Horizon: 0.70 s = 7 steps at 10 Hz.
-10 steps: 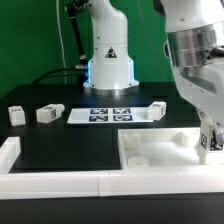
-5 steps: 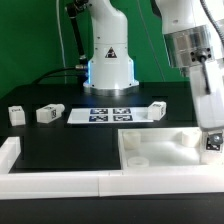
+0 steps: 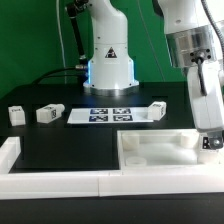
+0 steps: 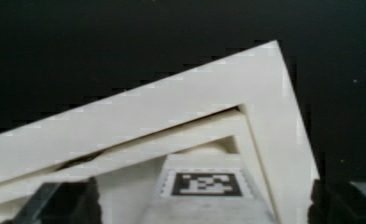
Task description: Assemble square table
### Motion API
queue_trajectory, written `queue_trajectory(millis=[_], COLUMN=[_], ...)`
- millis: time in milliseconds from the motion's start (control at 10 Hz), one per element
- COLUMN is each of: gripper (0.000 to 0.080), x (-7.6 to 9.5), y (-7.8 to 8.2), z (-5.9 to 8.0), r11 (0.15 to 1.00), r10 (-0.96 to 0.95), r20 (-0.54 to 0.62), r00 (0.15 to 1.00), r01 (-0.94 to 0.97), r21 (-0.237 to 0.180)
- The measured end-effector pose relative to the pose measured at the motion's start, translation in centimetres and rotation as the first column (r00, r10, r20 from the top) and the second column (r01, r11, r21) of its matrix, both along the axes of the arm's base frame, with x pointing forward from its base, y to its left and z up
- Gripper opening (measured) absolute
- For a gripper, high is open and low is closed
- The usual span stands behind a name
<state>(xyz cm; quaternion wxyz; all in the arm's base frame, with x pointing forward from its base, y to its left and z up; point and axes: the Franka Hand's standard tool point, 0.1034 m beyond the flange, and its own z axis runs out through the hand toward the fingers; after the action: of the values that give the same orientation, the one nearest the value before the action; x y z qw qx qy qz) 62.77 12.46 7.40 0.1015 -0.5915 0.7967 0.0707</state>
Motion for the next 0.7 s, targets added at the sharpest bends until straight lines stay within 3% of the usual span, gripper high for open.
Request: queue_trajectory(millis=[100, 300, 400, 700], gripper=[0.0631, 0.0644, 0.0649, 0.0649], x=[-0.5, -1.3, -1.3, -1.4], y=[-0.1, -0.2, -0.1, 0.0], z=[1.4, 3.5, 3.9, 3.6], r11=[1.000, 0.999, 0.998, 0.998], r10=[0.030, 0.054, 0.067, 0.068], r20=[0.017, 0.031, 0.029, 0.026], r00=[0.999, 0.998, 0.997, 0.997], r01=[-0.030, -0.054, -0.067, -0.069], r21=[0.001, 0.007, 0.012, 0.011])
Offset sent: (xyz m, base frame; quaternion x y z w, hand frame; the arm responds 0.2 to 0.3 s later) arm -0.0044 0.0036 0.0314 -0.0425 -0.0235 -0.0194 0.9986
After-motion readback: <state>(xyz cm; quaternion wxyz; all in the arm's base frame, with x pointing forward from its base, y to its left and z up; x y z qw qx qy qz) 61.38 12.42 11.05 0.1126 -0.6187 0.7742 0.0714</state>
